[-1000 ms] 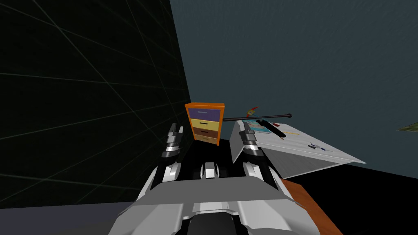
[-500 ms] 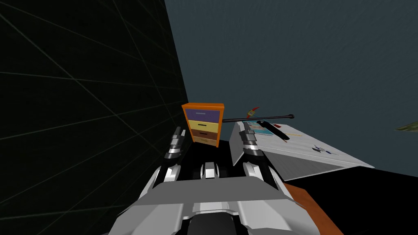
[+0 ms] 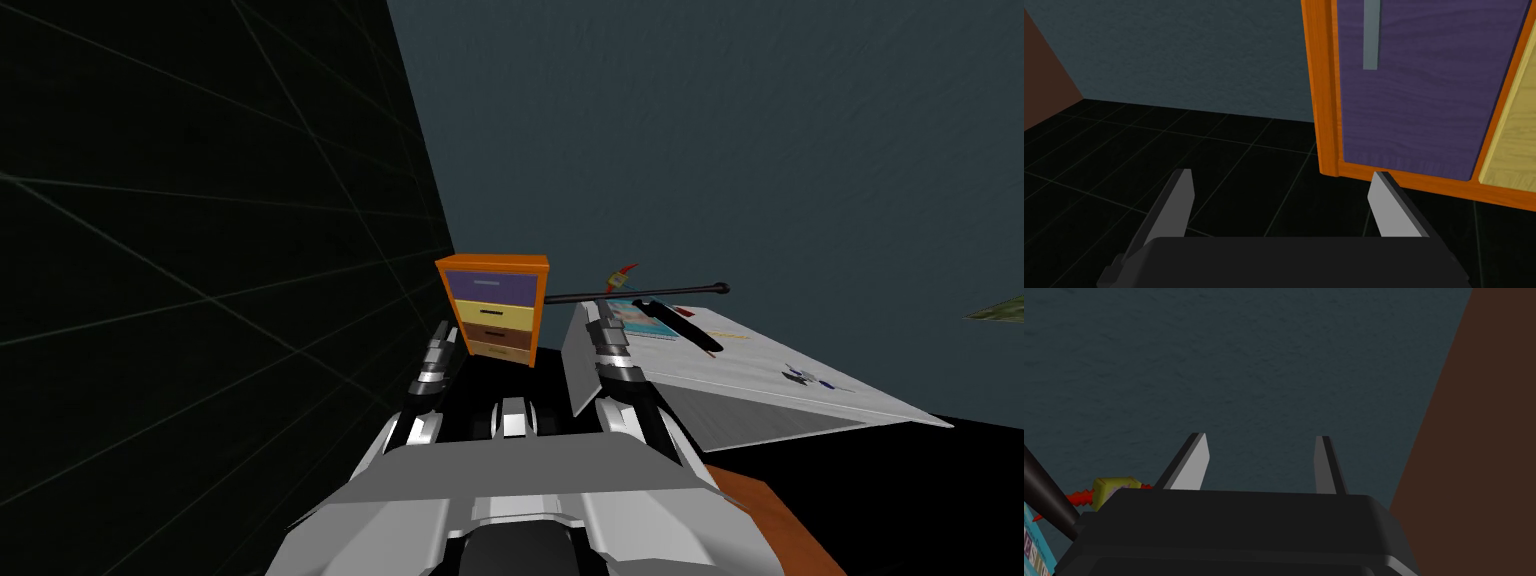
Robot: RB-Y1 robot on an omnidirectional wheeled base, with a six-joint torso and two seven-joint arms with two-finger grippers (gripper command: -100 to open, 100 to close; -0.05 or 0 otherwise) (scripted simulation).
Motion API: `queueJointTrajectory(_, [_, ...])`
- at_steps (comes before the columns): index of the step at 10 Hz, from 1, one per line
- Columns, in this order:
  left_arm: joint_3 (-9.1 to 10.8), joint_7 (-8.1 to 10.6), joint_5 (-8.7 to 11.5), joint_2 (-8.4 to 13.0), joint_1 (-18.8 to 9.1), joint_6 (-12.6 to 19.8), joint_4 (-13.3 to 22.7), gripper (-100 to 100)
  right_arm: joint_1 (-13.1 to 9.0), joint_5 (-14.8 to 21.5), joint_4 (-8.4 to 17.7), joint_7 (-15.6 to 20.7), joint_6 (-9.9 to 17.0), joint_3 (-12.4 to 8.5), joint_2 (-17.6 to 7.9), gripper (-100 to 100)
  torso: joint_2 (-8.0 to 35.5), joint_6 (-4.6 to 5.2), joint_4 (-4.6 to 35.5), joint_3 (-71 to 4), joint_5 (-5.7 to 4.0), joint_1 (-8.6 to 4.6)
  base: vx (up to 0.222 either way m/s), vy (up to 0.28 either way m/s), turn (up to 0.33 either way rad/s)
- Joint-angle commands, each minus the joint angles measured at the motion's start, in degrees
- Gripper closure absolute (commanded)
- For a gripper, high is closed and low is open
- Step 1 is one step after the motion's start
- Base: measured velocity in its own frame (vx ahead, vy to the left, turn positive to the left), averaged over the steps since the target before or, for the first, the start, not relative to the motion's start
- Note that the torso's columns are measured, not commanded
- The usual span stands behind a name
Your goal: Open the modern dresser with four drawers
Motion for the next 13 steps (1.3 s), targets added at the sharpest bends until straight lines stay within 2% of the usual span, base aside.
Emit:
queueJointTrajectory(1, [-0.61, -0.31, -0.01, 0.4, -0.12, -1.34, 3.97, -100, 0.0, 0.0, 0.0, 0.0, 0.0, 0.0, 0.0, 0, 0.01, 0.0, 0.0, -0.01, -0.01, -0.03, 0.13, -0.002, -0.073])
queueJointTrajectory(6, [-1.35, -0.65, 0.19, 0.52, -0.68, -4.75, 12.07, -100, 0.0, 0.0, 0.0, 0.0, 0.0, 0.0, 0.0, 0, -0.03, 0.0, -0.01, -0.03, -0.02, -0.07, 0.129, 0.001, -0.055])
queueJointTrajectory(9, [-1.8, -0.86, 0.31, -0.11, -1.04, -6.8, 17.17, -100, 0.0, 0.0, 0.0, 0.0, 0.0, 0.0, 0.0, 0, 0.11, -0.01, 0.03, 0.06, -0.02, -0.05, 0.121, 0.011, -0.057])
queueJointTrajectory(10, [-1.8, -0.86, 0.31, -0.11, -1.04, -6.8, 17.46, -100, 0.0, 0.0, 0.0, 0.0, 0.0, 0.0, 0.0, 0, 0.07, 0.0, 0.02, 0.04, -0.01, -0.05, 0.082, 0.007, -0.018])
queueJointTrajectory(13, [-2.27, -1.08, 0.44, -1.13, -1.41, -8.98, 22.86, -100, -0.01, 0.0, 0.0, 0.0, 0.0, 0.0, 0.0, 0, 0.01, 0.01, 0.0, 0.01, -0.02, -0.06, 0.106, 0.008, -0.056])
